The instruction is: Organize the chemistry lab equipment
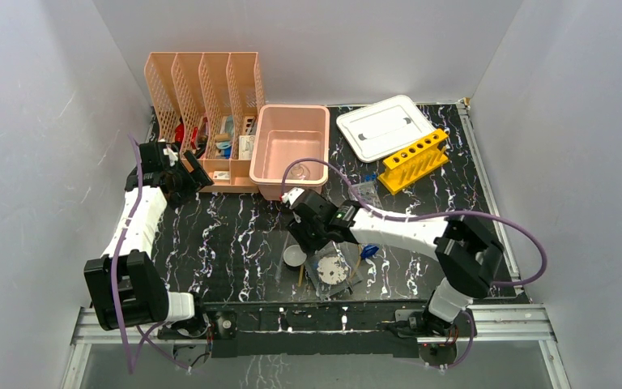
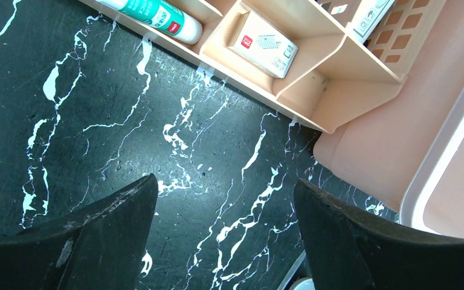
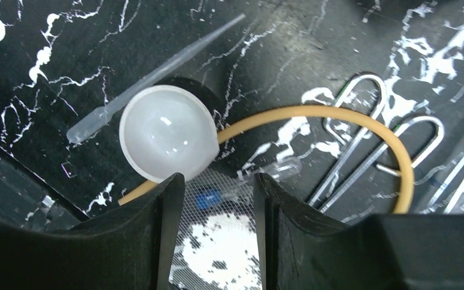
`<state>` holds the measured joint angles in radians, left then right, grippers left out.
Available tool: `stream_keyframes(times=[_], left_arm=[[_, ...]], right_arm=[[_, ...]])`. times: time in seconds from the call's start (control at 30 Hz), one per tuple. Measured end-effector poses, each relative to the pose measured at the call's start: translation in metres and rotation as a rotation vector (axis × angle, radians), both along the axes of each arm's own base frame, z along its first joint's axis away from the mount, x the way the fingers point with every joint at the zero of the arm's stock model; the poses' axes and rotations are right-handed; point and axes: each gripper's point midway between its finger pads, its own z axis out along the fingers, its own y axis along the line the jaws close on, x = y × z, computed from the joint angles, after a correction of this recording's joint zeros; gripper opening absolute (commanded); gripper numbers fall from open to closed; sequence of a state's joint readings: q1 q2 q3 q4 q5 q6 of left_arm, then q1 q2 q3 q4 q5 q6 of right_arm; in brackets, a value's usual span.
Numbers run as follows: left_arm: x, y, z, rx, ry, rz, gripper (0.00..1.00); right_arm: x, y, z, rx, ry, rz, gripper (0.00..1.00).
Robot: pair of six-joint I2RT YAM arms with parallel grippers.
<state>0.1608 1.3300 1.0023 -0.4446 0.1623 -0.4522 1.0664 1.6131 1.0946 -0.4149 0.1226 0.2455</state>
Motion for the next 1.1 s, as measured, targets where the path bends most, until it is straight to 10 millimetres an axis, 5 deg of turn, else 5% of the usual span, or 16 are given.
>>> stream_keyframes(times=[0.27, 0.67, 0.97, 1.1], left_arm=[[-0.001, 0.000, -0.001, 0.004, 0.001, -0.003, 0.82], [-0.002, 0.000, -0.003, 0.005, 0.006, -0.004, 0.83], [-0.003, 0.000, -0.004, 0.005, 0.008, -0.005, 0.83], [-0.003, 0.000, -0.004, 0.005, 0.008, -0.005, 0.83]], right_arm=[[-0.004, 0.016, -0.022, 0.014, 0.057, 0.025, 0.56], [-0.008, 0.023, -0.031, 0.028, 0.090, 0.043, 0.36], [-0.009, 0.025, -0.048, 0.001, 0.112, 0.046, 0.41], [-0.009, 0.027, -0.048, 0.007, 0.116, 0.051, 0.27]])
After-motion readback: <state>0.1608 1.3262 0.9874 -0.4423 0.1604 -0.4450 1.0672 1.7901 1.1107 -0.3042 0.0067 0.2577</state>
